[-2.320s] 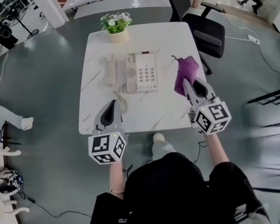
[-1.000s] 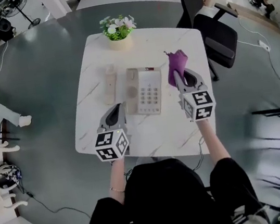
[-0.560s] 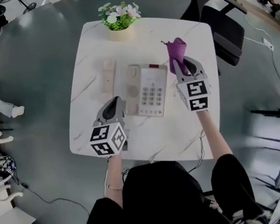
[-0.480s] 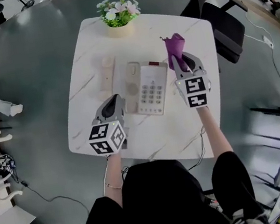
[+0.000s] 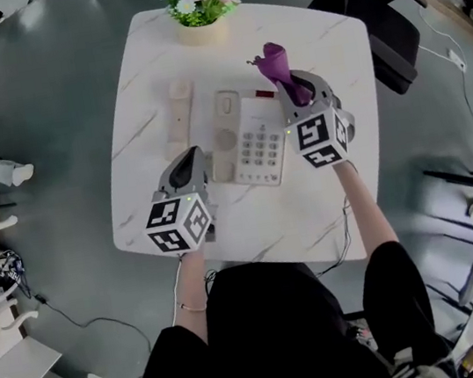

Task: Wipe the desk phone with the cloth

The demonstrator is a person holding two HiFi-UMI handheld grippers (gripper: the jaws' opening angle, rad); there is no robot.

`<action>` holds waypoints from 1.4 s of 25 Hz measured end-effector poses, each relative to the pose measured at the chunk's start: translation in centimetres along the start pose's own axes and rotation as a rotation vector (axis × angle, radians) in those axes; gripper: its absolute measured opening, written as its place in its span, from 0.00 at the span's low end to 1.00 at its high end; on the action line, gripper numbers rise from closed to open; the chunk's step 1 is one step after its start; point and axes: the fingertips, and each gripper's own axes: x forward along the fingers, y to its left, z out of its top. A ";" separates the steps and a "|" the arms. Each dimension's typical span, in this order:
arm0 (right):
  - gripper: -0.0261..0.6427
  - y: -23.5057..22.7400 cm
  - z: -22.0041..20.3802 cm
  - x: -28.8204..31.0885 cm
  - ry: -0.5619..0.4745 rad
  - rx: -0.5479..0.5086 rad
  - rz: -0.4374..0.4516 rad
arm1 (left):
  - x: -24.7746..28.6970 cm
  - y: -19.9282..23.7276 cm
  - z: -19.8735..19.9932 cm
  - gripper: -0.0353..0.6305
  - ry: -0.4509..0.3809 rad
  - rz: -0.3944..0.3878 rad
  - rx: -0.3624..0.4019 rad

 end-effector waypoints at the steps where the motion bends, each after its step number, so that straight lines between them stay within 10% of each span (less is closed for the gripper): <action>1: 0.09 0.4 -0.1 0.2 0.002 -0.007 0.011 | 0.1 0.1 0.0 0.05 -0.001 0.000 -0.002; 35: 0.09 4.9 -0.6 -1.8 0.018 -0.015 0.097 | -1.2 -1.2 -0.5 0.05 -0.004 -0.044 -0.010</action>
